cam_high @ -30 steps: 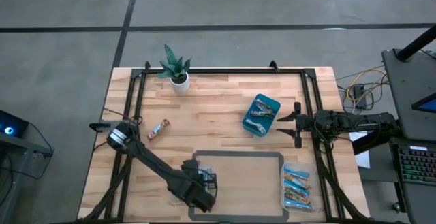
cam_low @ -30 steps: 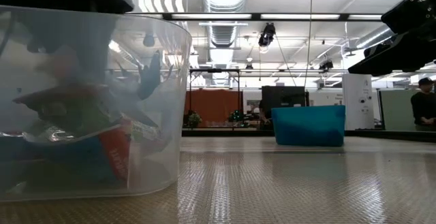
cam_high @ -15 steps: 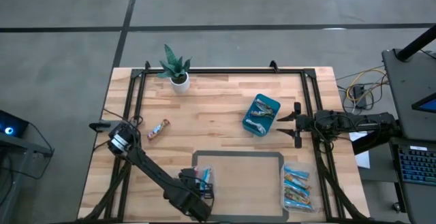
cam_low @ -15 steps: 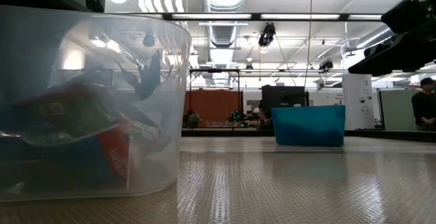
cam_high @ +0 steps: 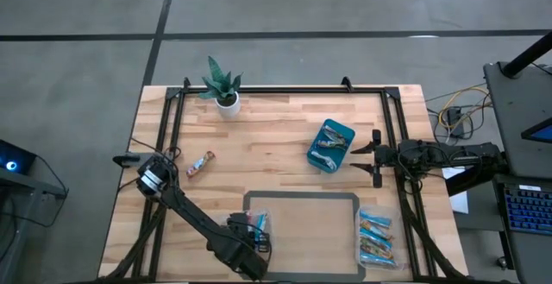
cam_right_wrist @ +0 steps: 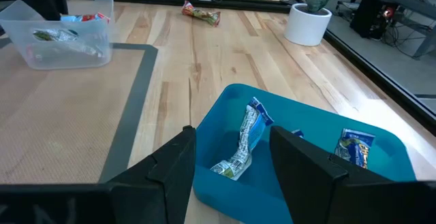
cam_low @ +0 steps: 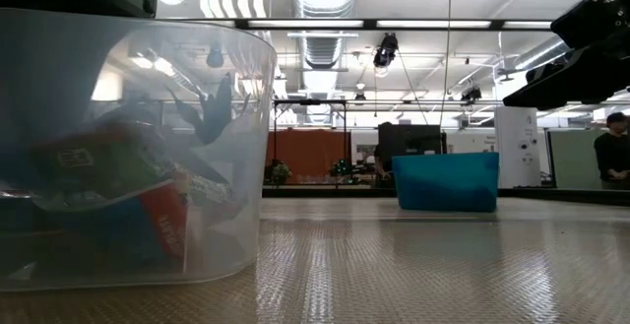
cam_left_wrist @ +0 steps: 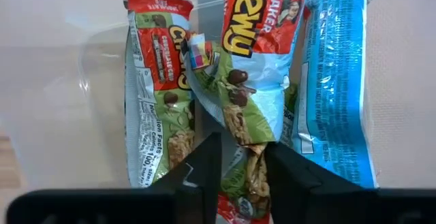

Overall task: Pick and place Granola Bars by type
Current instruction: Put the top red granola bar into the left transparent bin, then put the red granola bar into the left transparent bin

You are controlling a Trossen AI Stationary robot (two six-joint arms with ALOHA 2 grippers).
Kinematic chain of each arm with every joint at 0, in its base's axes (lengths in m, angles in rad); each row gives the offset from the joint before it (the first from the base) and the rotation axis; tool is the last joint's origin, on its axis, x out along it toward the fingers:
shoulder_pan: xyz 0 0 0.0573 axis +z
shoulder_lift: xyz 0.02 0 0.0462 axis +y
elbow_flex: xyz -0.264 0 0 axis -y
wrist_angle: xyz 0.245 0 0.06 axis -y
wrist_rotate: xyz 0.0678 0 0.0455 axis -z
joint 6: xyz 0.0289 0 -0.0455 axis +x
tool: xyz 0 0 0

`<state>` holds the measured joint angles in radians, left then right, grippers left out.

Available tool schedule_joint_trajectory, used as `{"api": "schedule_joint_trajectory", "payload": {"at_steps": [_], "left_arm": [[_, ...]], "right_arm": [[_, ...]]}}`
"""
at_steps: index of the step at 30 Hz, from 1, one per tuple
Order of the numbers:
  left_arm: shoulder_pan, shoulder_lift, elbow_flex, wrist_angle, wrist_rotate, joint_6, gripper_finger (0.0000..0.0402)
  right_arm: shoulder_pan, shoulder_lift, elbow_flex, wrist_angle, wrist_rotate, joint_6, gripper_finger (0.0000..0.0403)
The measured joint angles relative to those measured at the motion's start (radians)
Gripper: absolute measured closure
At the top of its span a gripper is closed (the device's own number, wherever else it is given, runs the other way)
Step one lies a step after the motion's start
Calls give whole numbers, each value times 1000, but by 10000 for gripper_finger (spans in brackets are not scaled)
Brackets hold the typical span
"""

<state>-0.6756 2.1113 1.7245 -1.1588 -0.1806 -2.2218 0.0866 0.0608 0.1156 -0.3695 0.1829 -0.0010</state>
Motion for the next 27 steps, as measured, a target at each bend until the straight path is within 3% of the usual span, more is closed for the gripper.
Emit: {"api": "schedule_joint_trajectory", "payload": {"at_steps": [17,27], "left_arm": [[27,-53,26,-72,23,58,177],[39,-72,105,-73,51,126,152]], "right_arm": [[0,0,0,0,0,0,227],[0,0,0,0,0,0,227]]}}
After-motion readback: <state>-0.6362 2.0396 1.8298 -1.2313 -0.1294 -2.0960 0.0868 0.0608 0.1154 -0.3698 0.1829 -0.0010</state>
